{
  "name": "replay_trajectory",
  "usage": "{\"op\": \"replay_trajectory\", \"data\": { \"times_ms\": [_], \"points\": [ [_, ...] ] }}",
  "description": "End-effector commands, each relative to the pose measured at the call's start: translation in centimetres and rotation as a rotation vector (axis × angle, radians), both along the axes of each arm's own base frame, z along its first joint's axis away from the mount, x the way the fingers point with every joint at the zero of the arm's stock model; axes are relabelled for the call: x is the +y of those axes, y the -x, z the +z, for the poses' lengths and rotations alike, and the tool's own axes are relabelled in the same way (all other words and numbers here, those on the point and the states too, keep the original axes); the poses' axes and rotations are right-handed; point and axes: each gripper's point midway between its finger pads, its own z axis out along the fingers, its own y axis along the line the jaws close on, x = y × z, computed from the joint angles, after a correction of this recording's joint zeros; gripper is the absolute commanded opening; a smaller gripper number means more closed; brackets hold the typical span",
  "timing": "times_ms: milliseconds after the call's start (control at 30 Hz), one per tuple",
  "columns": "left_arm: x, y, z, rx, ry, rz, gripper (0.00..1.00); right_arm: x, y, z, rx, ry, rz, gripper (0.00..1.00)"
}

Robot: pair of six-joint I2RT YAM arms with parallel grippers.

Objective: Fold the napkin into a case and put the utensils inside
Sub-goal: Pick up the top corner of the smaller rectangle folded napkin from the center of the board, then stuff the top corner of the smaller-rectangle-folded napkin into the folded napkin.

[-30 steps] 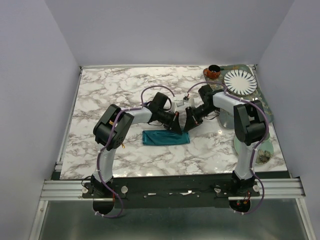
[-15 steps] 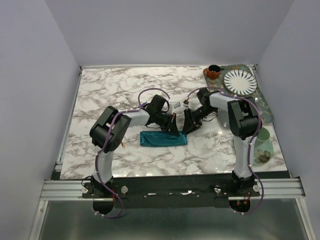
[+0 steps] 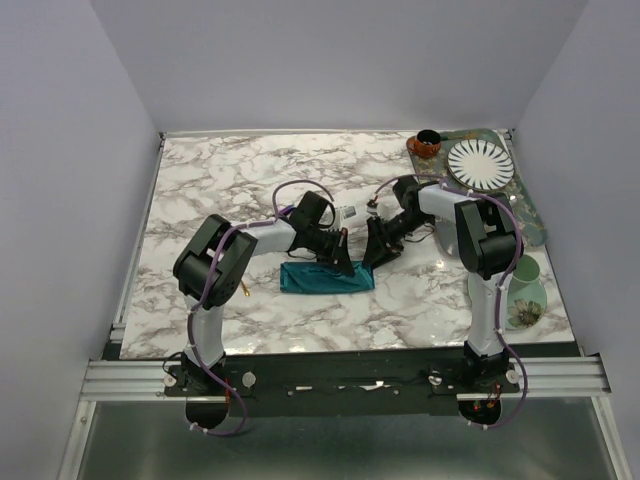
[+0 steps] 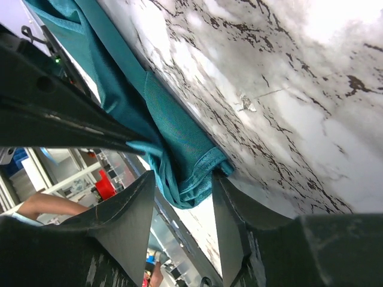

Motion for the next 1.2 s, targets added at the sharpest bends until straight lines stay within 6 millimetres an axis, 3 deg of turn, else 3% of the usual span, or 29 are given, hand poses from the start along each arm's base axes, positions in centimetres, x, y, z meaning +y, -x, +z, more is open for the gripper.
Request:
{"op": "replay_trajectory", "data": {
  "times_ms": [0,467,567,800,933,1167],
  "points": [
    [1.4,1.1,-0.4,0.071,-0.05,0.034,0.0,-1.2,-0.4,-2.5,-0.056,0.107,0.022,0.52],
    [2.9,1.8,-1.8,0.112,-0.137,0.073,0.0,-1.4,-0.9,-2.4,-0.161,0.146,0.052,0.5],
    [2.9,1.9,-2.2,0.129,-0.149,0.07,0.0,-1.0,-1.2,-1.6,-0.188,0.133,0.052,0.46],
    [3.3,2.1,-4.1,0.195,-0.194,0.069,0.0,0.0,-1.9,1.8,-0.283,0.074,0.039,0.2],
    [3.3,2.0,-4.6,0.196,-0.201,0.069,0.0,0.5,-1.8,4.2,-0.368,0.057,0.051,0.15],
    [3.4,1.7,-4.5,0.194,-0.195,0.075,0.0,1.6,-0.7,4.1,-0.438,0.096,0.116,0.15]
  ]
}}
